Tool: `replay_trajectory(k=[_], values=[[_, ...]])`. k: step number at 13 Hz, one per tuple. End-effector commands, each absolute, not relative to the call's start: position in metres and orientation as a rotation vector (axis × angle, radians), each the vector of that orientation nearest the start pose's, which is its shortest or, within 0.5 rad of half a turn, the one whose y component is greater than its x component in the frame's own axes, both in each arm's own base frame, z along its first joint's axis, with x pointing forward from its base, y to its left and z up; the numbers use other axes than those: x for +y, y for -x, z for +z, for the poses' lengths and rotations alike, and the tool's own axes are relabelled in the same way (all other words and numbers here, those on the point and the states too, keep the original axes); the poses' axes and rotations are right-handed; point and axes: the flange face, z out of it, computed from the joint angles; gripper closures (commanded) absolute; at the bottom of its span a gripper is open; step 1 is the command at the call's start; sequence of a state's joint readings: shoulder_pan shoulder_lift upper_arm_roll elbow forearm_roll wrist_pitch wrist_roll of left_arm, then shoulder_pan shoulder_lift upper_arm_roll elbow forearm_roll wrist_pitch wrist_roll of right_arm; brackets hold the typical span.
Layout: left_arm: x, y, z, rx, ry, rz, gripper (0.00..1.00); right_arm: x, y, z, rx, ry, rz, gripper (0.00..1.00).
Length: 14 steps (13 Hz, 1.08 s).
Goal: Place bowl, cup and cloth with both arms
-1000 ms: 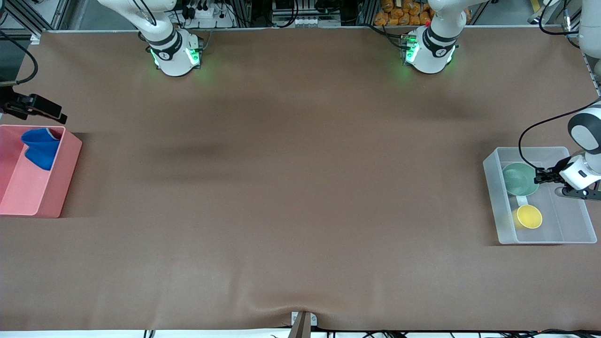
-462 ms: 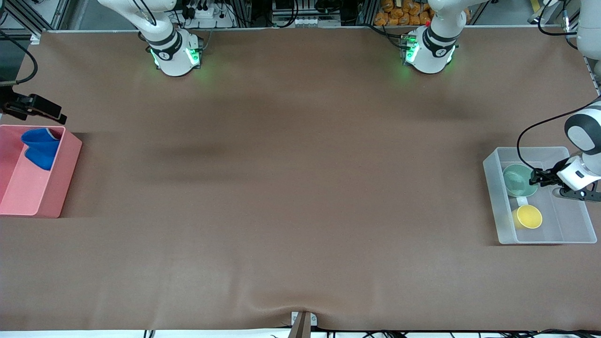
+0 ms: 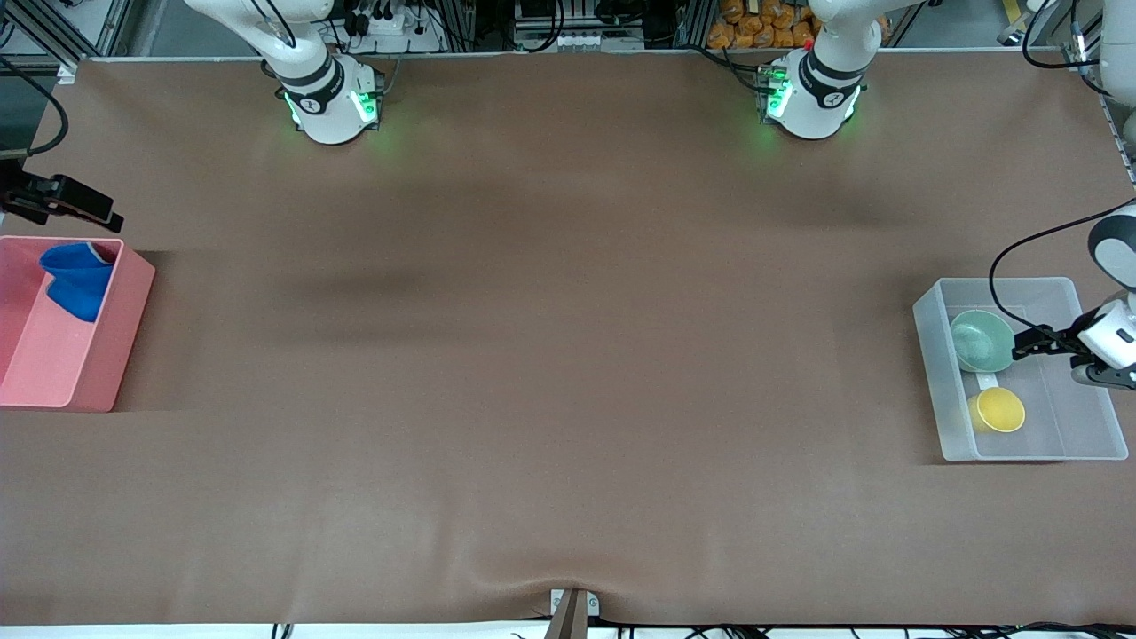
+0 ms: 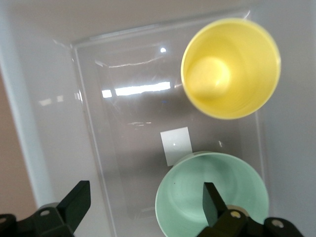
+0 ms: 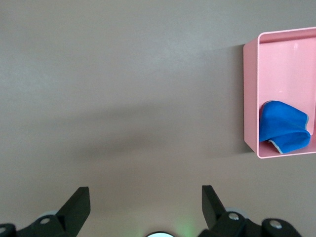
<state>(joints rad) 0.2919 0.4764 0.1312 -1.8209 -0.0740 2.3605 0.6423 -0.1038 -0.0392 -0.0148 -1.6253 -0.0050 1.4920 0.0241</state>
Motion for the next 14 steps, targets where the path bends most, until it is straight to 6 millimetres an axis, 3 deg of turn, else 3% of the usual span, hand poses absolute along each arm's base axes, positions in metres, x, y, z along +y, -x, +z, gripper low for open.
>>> replay_trajectory(k=[1,4,6,9,12,14], values=[[0.251,-0.606,0.323,0.332,3.099,-0.061,0.0,-0.081,-0.522,0.617,0.258,3.131,0.162,0.0],[0.229,-0.61,0.361,0.361,3.101,-0.073,0.0,-0.077,-0.523,0.617,0.251,3.117,0.158,0.0],[0.212,-0.609,0.386,0.282,3.118,-0.069,0.0,-0.076,-0.525,0.618,0.249,3.102,0.129,0.0],[0.169,-0.612,0.42,0.18,3.137,-0.069,0.0,-0.075,-0.526,0.62,0.249,3.097,0.111,0.0],[0.127,-0.615,0.435,0.095,3.133,-0.027,0.0,-0.074,-0.518,0.622,0.247,3.093,0.151,0.0],[0.11,-0.614,0.453,0.021,3.14,-0.049,0.0,-0.071,-0.515,0.629,0.24,3.096,0.128,0.0]])
